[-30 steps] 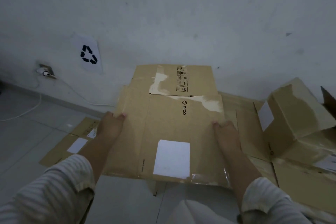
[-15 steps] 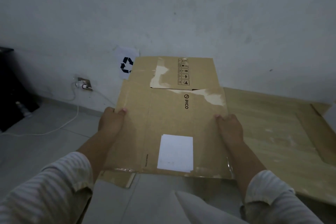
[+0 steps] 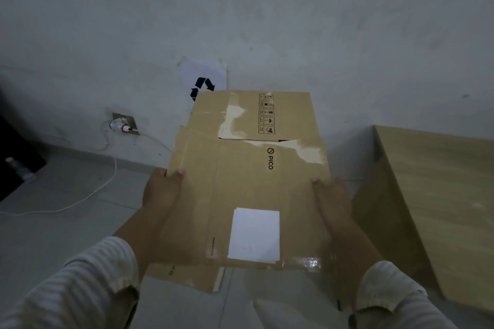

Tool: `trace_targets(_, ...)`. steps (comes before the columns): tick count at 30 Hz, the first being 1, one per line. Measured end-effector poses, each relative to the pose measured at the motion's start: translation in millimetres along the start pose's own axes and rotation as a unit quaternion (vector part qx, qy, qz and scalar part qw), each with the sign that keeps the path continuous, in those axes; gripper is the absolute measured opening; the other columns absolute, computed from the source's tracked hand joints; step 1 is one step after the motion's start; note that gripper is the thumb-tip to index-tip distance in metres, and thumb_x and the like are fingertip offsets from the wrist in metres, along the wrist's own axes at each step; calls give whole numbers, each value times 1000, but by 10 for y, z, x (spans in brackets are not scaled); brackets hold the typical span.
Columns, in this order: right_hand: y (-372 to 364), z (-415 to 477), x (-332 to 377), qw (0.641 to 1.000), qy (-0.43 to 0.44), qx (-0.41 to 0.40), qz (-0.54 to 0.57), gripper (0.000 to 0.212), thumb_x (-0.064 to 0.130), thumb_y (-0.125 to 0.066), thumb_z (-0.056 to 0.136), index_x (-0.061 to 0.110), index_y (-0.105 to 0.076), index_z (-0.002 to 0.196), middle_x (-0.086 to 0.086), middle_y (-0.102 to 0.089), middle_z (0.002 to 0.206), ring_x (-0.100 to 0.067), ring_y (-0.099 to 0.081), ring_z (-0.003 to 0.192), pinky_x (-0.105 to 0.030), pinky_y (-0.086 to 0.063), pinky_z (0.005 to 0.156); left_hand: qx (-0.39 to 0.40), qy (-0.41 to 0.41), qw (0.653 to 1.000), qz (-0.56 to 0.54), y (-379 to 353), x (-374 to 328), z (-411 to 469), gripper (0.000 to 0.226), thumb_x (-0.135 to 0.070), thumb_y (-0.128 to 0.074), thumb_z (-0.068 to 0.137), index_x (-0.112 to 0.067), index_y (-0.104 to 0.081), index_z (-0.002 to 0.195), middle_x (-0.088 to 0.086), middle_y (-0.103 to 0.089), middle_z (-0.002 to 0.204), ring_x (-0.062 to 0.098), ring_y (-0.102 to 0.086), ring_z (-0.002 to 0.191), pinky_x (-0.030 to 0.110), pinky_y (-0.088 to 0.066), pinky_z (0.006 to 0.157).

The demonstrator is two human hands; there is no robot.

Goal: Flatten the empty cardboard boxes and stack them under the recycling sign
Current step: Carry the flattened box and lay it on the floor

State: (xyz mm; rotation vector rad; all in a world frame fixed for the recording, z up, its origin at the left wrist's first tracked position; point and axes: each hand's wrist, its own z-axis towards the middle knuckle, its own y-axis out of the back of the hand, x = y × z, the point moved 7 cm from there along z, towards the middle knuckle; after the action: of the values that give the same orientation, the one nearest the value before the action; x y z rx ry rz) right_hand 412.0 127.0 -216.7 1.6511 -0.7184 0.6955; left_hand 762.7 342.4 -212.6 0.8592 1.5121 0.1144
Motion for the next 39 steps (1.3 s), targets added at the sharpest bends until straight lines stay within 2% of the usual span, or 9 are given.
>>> trace_targets(5,-773,178,311,1000,-18,8,-22,54,42,-48,94,0,-46,127,-22,-55,126,-37,-52,118,-39,-40,95,-1,18,1000,11,131,219,718,28,-41,-53,92,-14,-54,94,5,-57,84,29,-58,83,34,-43,72)
trace_targets(8,-1194,214,472,1000,-7,19,-24,49,36,-46,97,-1,-43,130,-20,-53,129,-36,-51,119,-33,-38,87,-7,24,1000,18,204,411,1157,28,-42,-54,91,-14,-54,92,7,-59,86,29,-59,83,34,-43,72)
trace_targets(14,-1998,123,561,999,-44,2,-18,37,37,-44,93,9,-49,116,-4,-51,94,-26,-52,86,-34,-42,75,34,15,998,41,259,869,2050,38,-48,-53,88,-11,-59,96,9,-64,88,29,-62,81,40,-50,75)
trace_targets(19,-2659,-66,561,995,-100,-25,4,31,30,-47,96,3,-52,110,5,-47,78,-15,-53,70,-24,-31,52,73,6,995,65,304,1201,2629,36,-45,-53,90,-10,-56,96,8,-62,87,29,-61,83,38,-47,75)
trace_targets(21,-2899,-127,552,992,-120,-47,3,26,28,-48,95,6,-50,108,-4,-52,86,-28,-56,79,-28,-34,60,81,7,994,77,278,1366,2857,36,-45,-54,89,-10,-56,95,10,-62,87,30,-61,84,37,-47,75)
trace_targets(23,-3159,-162,490,990,-129,-52,-18,22,28,-47,94,9,-48,106,-3,-52,86,-25,-51,77,-30,-35,67,85,14,992,89,213,1597,3058,37,-46,-55,89,-9,-55,95,11,-62,89,30,-61,85,37,-46,75)
trace_targets(28,-3850,-76,58,989,-137,-51,-33,17,27,-48,92,13,-45,102,2,-51,75,-25,-53,71,-32,-40,65,82,28,989,121,-86,2358,3398,39,-50,-53,89,-11,-52,91,9,-59,84,30,-59,84,36,-44,73)
trace_targets(33,-4567,66,-640,988,-139,-43,-40,18,26,-47,92,11,-47,103,4,-51,69,-11,-48,57,-24,-30,49,82,43,987,133,-557,3336,3584,42,-49,-52,90,-8,-53,93,10,-57,84,29,-57,81,35,-41,69)
trace_targets(39,-5446,238,-1622,987,-141,-25,-69,22,27,-46,93,10,-46,106,4,-49,68,-17,-49,60,-30,-36,56,71,58,986,140,-1195,4559,3721,39,-48,-52,91,-10,-52,96,7,-56,86,27,-55,81,34,-41,71)
